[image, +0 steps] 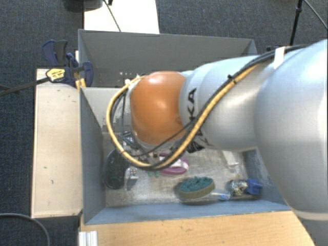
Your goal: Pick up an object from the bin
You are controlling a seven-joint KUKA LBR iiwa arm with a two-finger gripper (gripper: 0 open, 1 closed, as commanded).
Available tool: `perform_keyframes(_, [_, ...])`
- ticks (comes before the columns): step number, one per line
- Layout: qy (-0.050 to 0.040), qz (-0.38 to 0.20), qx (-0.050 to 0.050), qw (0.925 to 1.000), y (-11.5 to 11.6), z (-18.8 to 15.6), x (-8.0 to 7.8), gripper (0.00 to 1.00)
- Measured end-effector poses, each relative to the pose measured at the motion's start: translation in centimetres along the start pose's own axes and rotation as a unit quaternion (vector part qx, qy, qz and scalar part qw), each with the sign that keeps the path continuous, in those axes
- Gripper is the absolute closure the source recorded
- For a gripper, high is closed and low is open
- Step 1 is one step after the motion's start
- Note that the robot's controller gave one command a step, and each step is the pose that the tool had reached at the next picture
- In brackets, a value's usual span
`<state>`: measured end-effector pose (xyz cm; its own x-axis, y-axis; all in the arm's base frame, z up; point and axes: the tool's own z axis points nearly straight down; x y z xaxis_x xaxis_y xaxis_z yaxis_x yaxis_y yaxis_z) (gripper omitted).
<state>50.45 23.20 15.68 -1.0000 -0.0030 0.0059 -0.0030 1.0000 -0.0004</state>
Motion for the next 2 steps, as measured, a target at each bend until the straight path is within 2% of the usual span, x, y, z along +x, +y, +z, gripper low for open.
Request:
perform_keyframes(1, [-0.0060, -0.330, 0.000, 0.9440, 0.4, 8.6, -4.4, 0.00])
perform_keyframes(2, [-0.0027, -0.546, 0.001, 0.8380, -5.5, 5.6, 2.2, 0.00])
